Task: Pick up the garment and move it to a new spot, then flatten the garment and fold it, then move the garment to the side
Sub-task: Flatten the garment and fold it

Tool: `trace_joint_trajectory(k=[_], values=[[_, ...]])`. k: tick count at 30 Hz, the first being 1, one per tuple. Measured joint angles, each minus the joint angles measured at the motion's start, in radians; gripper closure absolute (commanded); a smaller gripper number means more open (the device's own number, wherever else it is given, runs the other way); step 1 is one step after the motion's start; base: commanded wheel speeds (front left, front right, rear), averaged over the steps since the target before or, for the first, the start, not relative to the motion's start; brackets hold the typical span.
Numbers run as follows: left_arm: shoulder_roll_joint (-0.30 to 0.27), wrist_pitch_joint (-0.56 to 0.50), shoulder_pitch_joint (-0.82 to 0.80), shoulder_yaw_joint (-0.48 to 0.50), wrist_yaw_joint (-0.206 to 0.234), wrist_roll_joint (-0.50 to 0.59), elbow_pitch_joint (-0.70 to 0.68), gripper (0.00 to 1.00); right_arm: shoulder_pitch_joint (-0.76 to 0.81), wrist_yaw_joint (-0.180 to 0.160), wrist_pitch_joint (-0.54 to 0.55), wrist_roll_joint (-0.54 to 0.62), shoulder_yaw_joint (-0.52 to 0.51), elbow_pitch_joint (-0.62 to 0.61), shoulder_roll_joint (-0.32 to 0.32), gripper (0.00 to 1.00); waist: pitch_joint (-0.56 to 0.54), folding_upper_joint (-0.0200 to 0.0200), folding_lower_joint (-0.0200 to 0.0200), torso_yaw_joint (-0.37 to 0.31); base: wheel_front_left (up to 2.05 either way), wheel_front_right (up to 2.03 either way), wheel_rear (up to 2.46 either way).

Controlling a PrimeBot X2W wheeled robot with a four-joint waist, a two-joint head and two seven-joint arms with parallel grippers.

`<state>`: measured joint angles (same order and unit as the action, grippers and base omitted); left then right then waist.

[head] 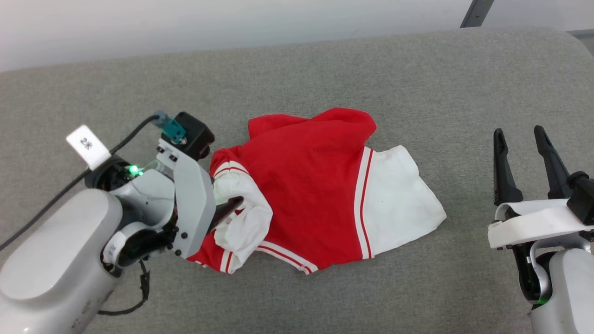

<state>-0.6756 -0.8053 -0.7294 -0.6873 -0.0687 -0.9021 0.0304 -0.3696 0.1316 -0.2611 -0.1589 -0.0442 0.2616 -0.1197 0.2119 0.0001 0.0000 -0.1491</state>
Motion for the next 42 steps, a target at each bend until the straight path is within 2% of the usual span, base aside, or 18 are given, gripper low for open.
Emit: trace_joint_trajectory(k=[8, 9, 11, 19, 23, 28, 34, 38, 42], values=[[0.001, 0.045, 0.007, -0.02, -0.011, 0.032, 0.078, 0.0, -0.001, 0.0, 0.0, -0.01, 0.011, 0.0, 0.0, 0.0, 0.01, 0.0, 0.0, -0.011, 0.0, 0.0, 0.0], [0.003, 0.045, 0.01, -0.021, -0.012, 0.03, 0.091, 0.54, -0.001, 0.0, 0.0, -0.01, 0.012, 0.0, 0.0, 0.0, 0.012, 0.0, 0.0, -0.013, 0.0, 0.0, 0.0], [0.009, 0.05, 0.013, -0.023, -0.012, 0.028, 0.109, 1.0, -0.001, 0.0, 0.0, -0.014, 0.012, 0.0, -0.003, 0.0, 0.016, 0.0, 0.0, -0.016, 0.0, 0.0, 0.0], [0.011, 0.039, 0.011, -0.019, -0.01, 0.012, 0.136, 1.0, -0.002, 0.0, 0.0, -0.015, 0.009, -0.001, -0.005, 0.0, 0.018, 0.0, 0.0, -0.022, 0.0, 0.0, 0.0], [-0.005, 0.01, 0.01, -0.01, 0.012, -0.002, 0.117, 1.0, 0.0, 0.0, 0.0, -0.015, 0.006, 0.0, -0.007, 0.0, 0.013, 0.0, -0.0001, -0.017, 0.0, 0.0, 0.0], [-0.071, -0.016, 0.012, 0.027, 0.06, -0.014, 0.071, 1.0, 0.006, 0.0, 0.0, -0.015, -0.001, -0.001, -0.008, 0.0, 0.009, 0.0, 0.0, -0.006, 0.0, 0.0, 0.0], [-0.183, -0.032, 0.039, 0.063, 0.113, 0.0, 0.063, 1.0, 0.011, 0.0, 0.0, -0.015, -0.007, 0.0, -0.007, 0.0, 0.012, -0.0001, 0.0, 0.011, 0.0, 0.0, 0.0], [-0.232, -0.002, 0.055, 0.066, 0.114, 0.038, 0.11, 1.0, 0.011, 0.0, 0.0, -0.016, -0.005, 0.002, -0.009, 0.0, 0.019, 0.0, 0.0, 0.015, 0.0, 0.0, 0.0], [-0.231, 0.044, 0.063, 0.058, 0.103, 0.061, 0.192, 1.0, 0.005, 0.0, 0.0, -0.017, 0.002, 0.005, -0.016, 0.0, 0.029, 0.0, 0.0001, 0.015, 0.0, 0.0, 0.0]])
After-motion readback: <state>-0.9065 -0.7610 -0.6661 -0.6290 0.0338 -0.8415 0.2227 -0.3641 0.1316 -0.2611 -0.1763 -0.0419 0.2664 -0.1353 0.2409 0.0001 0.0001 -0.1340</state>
